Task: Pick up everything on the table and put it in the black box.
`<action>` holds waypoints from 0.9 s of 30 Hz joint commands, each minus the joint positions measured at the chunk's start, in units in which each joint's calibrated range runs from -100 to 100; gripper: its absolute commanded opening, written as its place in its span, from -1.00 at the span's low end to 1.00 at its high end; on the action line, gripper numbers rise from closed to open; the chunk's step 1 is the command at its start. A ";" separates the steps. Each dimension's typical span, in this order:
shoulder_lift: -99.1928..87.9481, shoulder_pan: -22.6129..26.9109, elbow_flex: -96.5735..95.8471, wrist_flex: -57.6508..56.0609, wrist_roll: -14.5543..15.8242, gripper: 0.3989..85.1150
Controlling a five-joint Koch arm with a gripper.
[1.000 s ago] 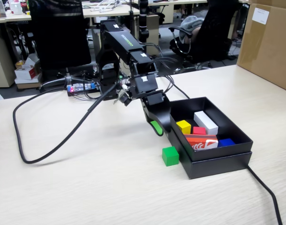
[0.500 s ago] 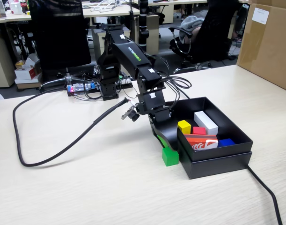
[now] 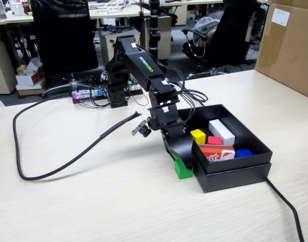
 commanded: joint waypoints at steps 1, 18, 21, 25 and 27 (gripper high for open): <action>-1.14 0.20 3.74 -2.05 -0.20 -0.41; -6.54 -0.63 5.19 -15.61 0.44 -0.63; -10.32 -0.98 5.28 -17.26 0.39 -0.63; -15.71 -1.32 4.64 -18.72 0.44 -0.63; -20.19 -1.47 4.28 -19.93 0.49 -0.63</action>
